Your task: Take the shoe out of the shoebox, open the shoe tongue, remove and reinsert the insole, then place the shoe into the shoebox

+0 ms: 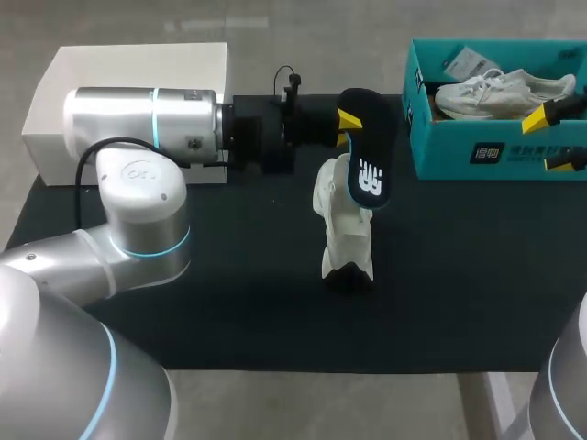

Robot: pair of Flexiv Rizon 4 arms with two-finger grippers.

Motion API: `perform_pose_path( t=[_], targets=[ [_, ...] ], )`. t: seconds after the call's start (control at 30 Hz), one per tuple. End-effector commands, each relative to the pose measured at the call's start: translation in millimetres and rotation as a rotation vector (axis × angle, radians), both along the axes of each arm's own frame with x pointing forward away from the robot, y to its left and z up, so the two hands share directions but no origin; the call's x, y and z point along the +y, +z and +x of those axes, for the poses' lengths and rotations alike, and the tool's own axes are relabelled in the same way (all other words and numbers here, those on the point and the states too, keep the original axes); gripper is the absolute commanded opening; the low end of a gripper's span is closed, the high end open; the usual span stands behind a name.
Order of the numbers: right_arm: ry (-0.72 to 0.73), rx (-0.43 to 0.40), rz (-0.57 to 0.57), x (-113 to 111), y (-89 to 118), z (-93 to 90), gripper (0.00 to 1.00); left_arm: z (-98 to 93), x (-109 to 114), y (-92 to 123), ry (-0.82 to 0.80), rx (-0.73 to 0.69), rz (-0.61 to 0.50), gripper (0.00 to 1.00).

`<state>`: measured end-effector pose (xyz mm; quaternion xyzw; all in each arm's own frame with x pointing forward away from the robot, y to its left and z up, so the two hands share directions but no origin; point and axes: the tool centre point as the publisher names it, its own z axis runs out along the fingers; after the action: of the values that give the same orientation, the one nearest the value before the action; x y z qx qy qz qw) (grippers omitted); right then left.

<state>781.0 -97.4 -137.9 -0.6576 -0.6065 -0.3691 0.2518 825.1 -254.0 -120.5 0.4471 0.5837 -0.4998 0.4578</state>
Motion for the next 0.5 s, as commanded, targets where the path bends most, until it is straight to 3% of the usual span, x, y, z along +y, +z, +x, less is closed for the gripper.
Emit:
perform_pose_path(
  t=[0.03, 0.13, 0.5],
  targets=[
    [-0.003, 0.000, -0.003, 0, 0, -1.5, 1.00, 0.5, -2, 0, 0.001, 0.000, 0.005, 0.00],
    [-0.003, 0.000, -0.003, 0, 0, -1.5, 1.00, 0.5, -2, 0, 0.001, 0.000, 0.005, 0.00],
    [-0.003, 0.000, -0.003, 0, 0, -1.5, 1.00, -14.3, 2, -17, -0.028, 0.264, 0.080, 0.00]
  ],
)
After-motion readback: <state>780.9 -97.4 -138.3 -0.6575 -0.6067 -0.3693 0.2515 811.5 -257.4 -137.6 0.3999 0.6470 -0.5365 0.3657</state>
